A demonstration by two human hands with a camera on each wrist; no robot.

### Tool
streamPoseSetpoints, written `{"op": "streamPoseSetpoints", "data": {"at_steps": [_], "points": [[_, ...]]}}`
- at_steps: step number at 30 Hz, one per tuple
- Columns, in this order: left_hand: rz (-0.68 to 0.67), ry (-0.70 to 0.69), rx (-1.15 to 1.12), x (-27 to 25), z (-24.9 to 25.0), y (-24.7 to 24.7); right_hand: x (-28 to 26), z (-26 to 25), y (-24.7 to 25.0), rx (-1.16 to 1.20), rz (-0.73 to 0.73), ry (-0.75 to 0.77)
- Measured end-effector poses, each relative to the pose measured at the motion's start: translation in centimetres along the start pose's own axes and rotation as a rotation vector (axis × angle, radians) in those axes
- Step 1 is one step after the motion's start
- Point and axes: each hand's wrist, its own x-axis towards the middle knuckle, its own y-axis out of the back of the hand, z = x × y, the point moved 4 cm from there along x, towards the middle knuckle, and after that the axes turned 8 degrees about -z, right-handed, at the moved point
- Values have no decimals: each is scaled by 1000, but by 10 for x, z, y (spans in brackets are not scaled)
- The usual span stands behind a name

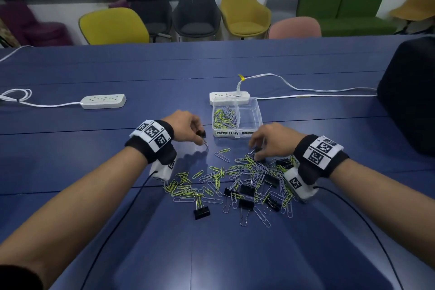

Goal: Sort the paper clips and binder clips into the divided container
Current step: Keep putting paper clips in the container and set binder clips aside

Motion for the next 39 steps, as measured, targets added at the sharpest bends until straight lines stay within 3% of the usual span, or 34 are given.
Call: {"op": "streamPoseSetpoints", "data": {"at_steps": [3, 8, 10, 12, 15, 20, 25, 39], "points": [[5, 53, 22, 8, -11, -8, -1, -3, -6, -31, -21, 52], [13, 87, 108, 12, -18, -16, -1, 19, -1, -21, -29, -31], [67, 53, 181, 9, -7, -16, -2, 25, 0, -23, -18, -56], [102, -66, 203, 4, 15, -19, -4, 24, 3, -52, 24, -58], [-38, -266, 200, -4, 48, -35, -8, 5, 3, -54, 52, 27], [-242, -305, 388, -7, 63, -62, -8, -31, -24, -214, -116, 155], [-231, -372, 360, -19, 54, -70, -16, -37, -23, -204, -119, 177], [-208, -270, 188, -33, 21, -64, -7, -45, -26, -185, -8, 108]]}}
